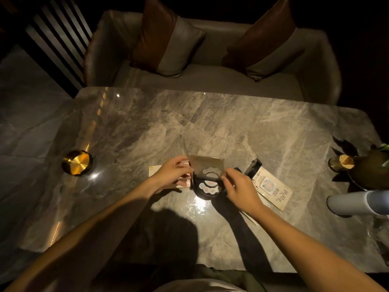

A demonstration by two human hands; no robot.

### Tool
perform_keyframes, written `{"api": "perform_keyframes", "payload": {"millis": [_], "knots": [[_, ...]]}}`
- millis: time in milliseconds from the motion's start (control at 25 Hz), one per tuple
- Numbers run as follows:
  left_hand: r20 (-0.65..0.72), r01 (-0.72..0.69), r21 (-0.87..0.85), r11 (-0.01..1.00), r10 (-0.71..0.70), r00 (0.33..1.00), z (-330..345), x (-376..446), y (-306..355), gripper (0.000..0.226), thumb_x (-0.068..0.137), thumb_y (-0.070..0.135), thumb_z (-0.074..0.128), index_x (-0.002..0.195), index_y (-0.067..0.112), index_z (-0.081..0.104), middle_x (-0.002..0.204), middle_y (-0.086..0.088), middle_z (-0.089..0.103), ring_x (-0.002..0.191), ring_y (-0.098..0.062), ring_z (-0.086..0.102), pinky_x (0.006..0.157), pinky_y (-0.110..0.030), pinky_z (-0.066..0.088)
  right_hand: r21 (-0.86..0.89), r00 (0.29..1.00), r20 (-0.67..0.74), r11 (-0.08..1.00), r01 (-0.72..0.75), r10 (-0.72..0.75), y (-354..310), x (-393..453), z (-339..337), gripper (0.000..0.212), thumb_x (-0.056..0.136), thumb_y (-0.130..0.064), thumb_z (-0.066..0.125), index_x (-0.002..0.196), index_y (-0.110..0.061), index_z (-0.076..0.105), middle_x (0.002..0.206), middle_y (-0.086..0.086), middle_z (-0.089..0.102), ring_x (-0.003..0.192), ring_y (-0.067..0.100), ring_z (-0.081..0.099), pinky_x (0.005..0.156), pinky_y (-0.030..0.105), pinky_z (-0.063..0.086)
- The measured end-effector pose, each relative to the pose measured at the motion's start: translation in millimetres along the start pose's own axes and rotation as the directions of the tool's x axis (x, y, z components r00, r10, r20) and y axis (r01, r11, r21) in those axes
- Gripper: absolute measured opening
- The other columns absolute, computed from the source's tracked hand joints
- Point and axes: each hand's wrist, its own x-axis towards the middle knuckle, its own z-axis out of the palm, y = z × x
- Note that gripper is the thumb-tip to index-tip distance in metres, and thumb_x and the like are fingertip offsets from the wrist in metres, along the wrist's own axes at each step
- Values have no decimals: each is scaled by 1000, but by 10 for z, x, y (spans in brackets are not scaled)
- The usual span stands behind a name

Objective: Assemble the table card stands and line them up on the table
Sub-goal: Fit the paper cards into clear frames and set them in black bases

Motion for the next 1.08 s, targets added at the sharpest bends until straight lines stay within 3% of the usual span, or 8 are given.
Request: {"api": "perform_keyframes", "payload": {"millis": [120, 320, 440, 600, 840, 1000, 1080], "knots": [[8, -161, 50, 986, 161, 987, -18, 215, 189, 26, 86, 11, 76, 111, 20, 72, 105, 1, 76, 95, -20, 74, 83, -37, 61, 116, 996, 14, 989, -87, 86, 88, 350, -84, 12, 101, -20, 54, 102, -12, 64, 92, 2, 72, 82, 19, 68, 74, 46, 57], [-150, -263, 96, 960, 275, 950, 90, 757, 404, 13, 90, 12, 72, 91, 24, 76, 92, 3, 78, 84, -13, 73, 72, -29, 58, 192, 974, -12, 956, -222, 228, 237, 955, -148, 16, 99, -18, 58, 112, -19, 67, 104, -1, 74, 92, 19, 69, 85, 45, 58], [-227, -242, 55, 969, 248, 942, 162, 1088, 438, 13, 88, 10, 73, 86, 22, 78, 82, -3, 77, 71, -17, 70, 69, -40, 56, 168, 955, -31, 944, -284, 294, 388, 1293, -153, 16, 95, -18, 61, 111, -19, 65, 103, 4, 75, 93, 25, 69, 84, 51, 57], [-273, -218, 62, 974, 226, 935, 228, 1413, 464, 7, 86, 6, 75, 89, 12, 76, 70, 3, 71, 60, -4, 64, 65, -28, 52, 151, 946, -37, 937, -314, 323, 586, 1608, -184, 17, 93, -14, 62, 107, -17, 71, 97, 3, 76, 91, 24, 69, 84, 48, 55], [-290, -126, 83, 989, 144, 946, 235, 1733, 395, 10, 75, 24, 74, 68, 31, 76, 55, 11, 65, 57, -13, 57, 67, -33, 48, 145, 942, -41, 935, -323, 332, 753, 1759, -126, 13, 93, -11, 63, 101, -12, 73, 95, 4, 77, 90, 24, 69, 86, 44, 54], [-308, -118, 58, 991, 130, 942, 257, 1771, 374, 17, 75, 21, 73, 66, 36, 75, 64, 13, 70, 66, -11, 62, 70, -26, 46, 172, 935, -8, 921, -349, 355, 827, 1765, -67, 15, 94, -13, 61, 104, -14, 73, 97, 1, 77, 93, 22, 70, 88, 41, 54], [-284, -92, 19, 996, 94, 954, 256, 1764, 366, 10, 75, 25, 72, 78, 31, 78, 71, 6, 74, 66, -13, 64, 68, -27, 48, 173, 928, 33, 912, -371, 371, 842, 1784, -65, 22, 94, -12, 60, 111, -19, 72, 103, -2, 77, 97, 20, 69, 89, 39, 54]]}}
